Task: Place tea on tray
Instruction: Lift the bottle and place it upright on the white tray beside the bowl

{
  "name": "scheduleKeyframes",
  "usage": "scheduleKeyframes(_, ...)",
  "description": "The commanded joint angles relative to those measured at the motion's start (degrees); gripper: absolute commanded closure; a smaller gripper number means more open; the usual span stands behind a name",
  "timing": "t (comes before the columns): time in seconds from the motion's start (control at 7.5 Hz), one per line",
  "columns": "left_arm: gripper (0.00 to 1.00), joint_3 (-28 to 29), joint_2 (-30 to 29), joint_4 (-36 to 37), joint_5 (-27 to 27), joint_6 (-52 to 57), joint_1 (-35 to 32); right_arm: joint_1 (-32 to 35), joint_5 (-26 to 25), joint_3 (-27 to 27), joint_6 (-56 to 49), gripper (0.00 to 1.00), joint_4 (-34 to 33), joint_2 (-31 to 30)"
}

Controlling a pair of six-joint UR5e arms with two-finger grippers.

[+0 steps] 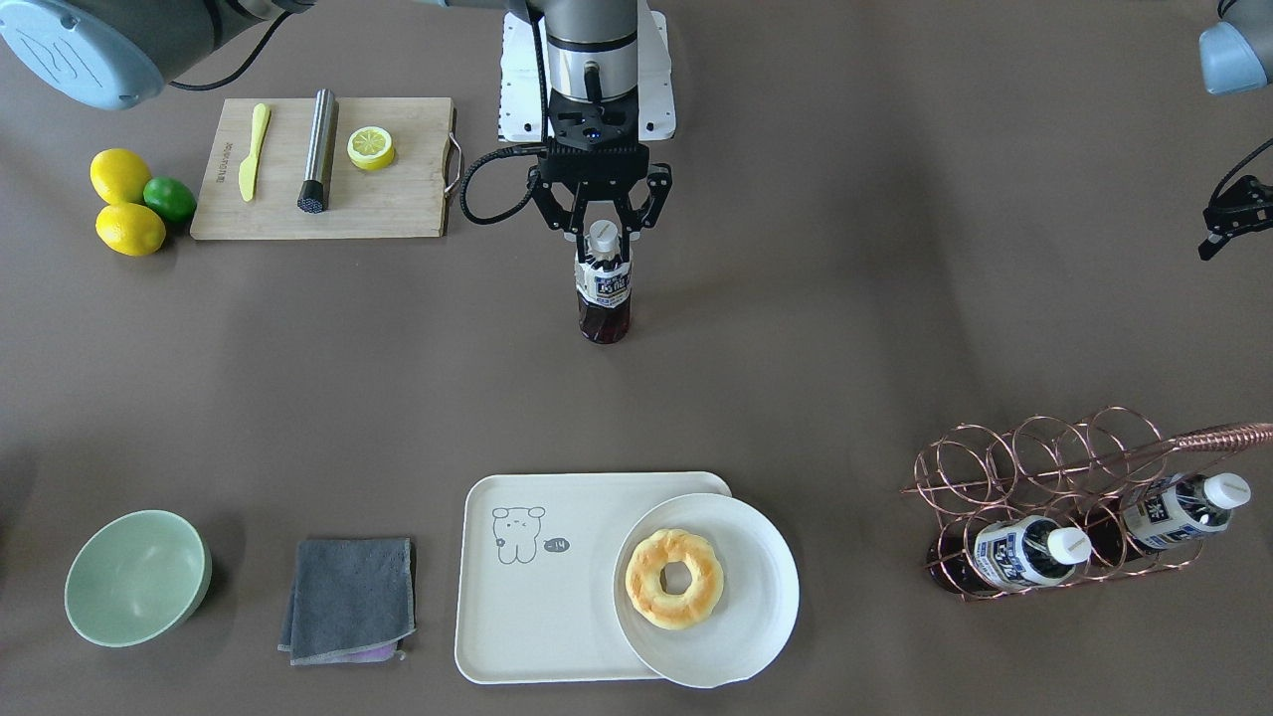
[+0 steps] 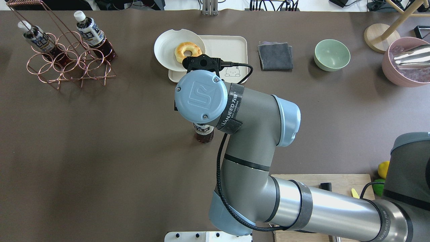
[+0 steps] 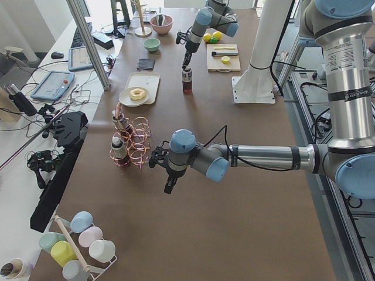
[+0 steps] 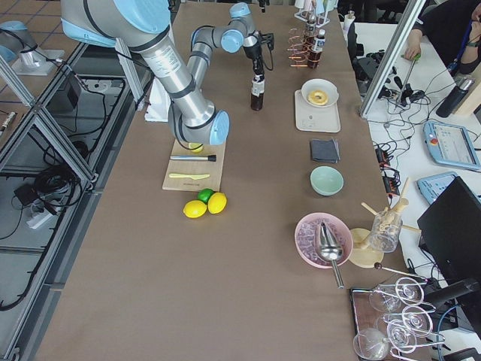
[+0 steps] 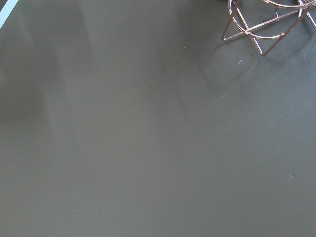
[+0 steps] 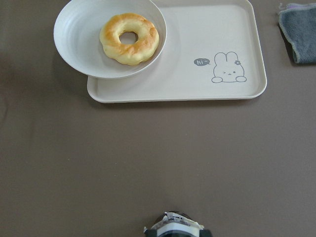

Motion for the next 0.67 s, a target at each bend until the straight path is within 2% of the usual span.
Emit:
scheduleKeyframes(0.0,0.00,-0.01,0.00,-0.09,-0.09,0.00,0.00,0.35,0.15,0.27,-0.09,1.00,-0.04,0.35)
scheduleKeyframes(0.27,0.00,-0.10,0.08,-0.09,-0.08,0.00,0.00,4.20,0.59,0.10,-0.96,1.00,-0.04,1.49)
scheduleKeyframes(0.53,0.00,-0.27,0.17,-0.09,-0.09,0.08,-0.09,10.77,4.35,-0.78,-5.08,1.00,0.40,1.59)
